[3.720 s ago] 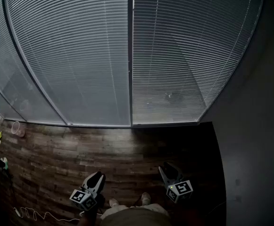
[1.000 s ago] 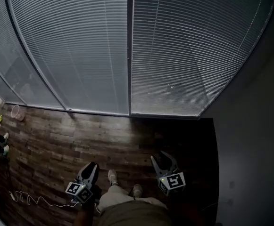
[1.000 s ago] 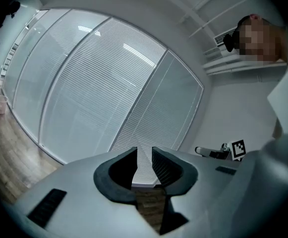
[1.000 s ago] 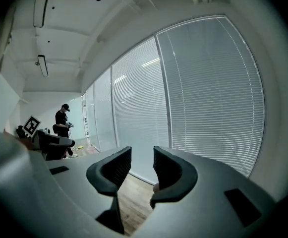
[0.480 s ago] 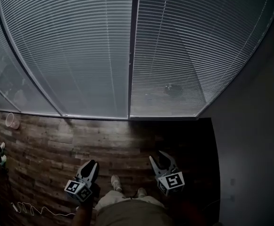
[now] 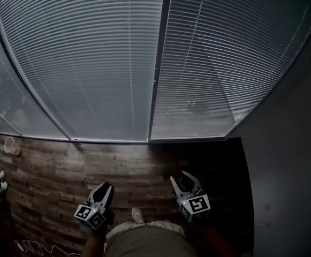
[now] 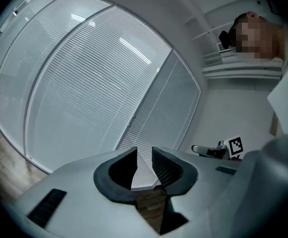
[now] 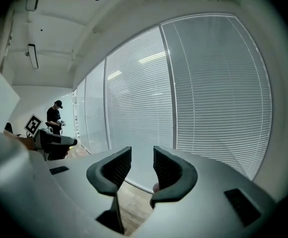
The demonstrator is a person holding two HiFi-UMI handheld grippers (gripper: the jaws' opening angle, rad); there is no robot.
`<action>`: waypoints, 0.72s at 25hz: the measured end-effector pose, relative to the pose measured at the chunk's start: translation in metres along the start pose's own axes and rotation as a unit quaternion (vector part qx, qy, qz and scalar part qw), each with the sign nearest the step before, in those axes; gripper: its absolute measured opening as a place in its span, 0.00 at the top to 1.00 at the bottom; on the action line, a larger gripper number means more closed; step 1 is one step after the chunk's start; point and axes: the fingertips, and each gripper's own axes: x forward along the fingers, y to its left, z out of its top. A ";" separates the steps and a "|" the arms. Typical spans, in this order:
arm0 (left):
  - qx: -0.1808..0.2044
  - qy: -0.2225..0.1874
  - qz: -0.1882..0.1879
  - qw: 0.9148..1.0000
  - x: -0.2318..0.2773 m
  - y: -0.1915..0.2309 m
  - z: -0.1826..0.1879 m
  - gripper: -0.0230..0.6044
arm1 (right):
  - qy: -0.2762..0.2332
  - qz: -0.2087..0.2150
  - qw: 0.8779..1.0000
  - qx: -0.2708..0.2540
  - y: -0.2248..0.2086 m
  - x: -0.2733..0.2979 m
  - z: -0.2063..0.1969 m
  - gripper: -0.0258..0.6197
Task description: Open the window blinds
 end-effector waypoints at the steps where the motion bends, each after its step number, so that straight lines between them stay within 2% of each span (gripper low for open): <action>1: 0.000 0.000 -0.001 1.000 0.001 0.007 0.003 0.79 | -0.002 -0.001 1.000 0.000 0.003 0.006 0.001 0.74; 11: 0.010 0.000 -0.014 1.000 0.008 0.055 0.029 0.79 | -0.008 -0.015 1.000 0.008 0.018 0.052 0.010 0.74; 18: -0.004 -0.002 -0.011 1.000 0.020 0.062 0.030 0.79 | -0.003 -0.011 1.000 0.005 0.011 0.069 0.009 0.74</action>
